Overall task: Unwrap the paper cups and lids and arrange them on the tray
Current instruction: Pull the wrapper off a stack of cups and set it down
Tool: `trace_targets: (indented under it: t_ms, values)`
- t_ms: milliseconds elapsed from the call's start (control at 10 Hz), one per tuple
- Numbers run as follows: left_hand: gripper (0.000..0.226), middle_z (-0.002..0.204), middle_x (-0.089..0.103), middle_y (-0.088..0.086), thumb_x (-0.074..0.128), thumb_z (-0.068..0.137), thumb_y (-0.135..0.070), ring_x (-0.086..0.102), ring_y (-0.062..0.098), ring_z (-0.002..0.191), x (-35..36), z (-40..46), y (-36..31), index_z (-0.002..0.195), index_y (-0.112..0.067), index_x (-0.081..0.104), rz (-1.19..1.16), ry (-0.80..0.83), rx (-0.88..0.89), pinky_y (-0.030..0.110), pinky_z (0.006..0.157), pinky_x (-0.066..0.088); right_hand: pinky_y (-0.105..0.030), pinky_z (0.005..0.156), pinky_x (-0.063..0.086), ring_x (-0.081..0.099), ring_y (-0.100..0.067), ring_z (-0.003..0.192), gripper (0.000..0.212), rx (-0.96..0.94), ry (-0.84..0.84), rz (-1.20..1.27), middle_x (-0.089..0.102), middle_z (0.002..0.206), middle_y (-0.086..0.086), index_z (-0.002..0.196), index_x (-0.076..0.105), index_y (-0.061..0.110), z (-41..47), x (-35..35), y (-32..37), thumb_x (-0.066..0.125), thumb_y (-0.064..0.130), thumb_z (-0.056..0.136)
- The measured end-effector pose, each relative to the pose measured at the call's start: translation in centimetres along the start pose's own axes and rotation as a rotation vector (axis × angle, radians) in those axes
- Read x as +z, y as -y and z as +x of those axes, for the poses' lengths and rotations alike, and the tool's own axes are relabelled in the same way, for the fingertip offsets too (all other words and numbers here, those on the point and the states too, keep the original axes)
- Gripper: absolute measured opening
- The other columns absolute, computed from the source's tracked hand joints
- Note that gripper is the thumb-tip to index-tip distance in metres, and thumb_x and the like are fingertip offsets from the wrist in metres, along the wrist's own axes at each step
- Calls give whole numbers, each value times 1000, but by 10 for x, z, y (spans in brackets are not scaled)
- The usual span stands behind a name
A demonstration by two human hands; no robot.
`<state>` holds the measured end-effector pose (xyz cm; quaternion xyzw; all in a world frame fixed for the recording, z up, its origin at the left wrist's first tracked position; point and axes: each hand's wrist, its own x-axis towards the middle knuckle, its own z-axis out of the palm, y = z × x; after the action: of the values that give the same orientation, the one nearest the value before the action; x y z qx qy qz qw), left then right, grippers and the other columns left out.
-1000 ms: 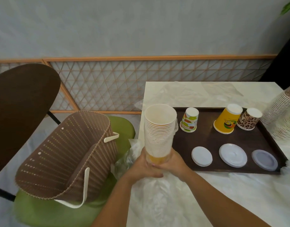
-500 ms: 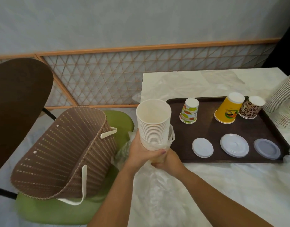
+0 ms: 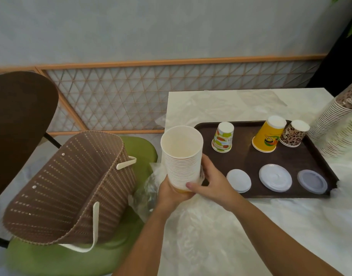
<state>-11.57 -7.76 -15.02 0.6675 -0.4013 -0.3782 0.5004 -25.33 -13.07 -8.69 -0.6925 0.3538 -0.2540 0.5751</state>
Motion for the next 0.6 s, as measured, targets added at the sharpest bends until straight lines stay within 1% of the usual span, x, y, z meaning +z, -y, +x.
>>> trace_targets:
  t_ms: [100,200,300,400,500,600]
  values:
    - [68,104,57,-24,88,61,-9,57,-6,96,5,-3,3,103,-44,49,17,-11,7,13,80,49,-15,95,43,50,3,117,78,23,-18,-63,54,127,18,123,36,46,4,4,-4,84,19,68]
    - [61,104,59,-21,83,67,-4,59,-5,95,9,-6,7,103,-42,51,7,-28,4,13,77,49,-20,94,46,53,-5,116,83,60,-10,-91,56,122,16,125,37,39,9,9,-12,87,19,63]
    - [48,113,59,-7,67,82,4,58,12,104,14,-7,8,117,-25,50,-63,-52,-26,16,80,51,-15,88,47,54,-7,115,85,76,-31,-75,57,119,16,123,36,39,10,16,-22,89,18,60]
    - [48,101,61,-3,68,78,9,61,16,90,13,-10,9,112,-20,50,-40,14,-72,26,82,51,-22,88,50,56,-8,113,82,85,-82,-32,60,119,13,118,39,42,11,22,-26,89,16,58]
    - [59,93,63,-5,78,65,10,62,10,84,11,-10,9,108,-22,52,-24,-8,-110,20,77,48,-23,87,51,57,-6,111,80,48,-117,-20,60,118,14,115,40,44,14,22,-19,88,15,58]
    - [55,93,59,-14,73,70,10,60,6,83,13,-3,17,112,-20,53,67,-63,-126,22,79,48,-23,88,49,57,0,109,74,-16,-155,12,60,113,20,113,45,43,22,15,-2,88,12,61]
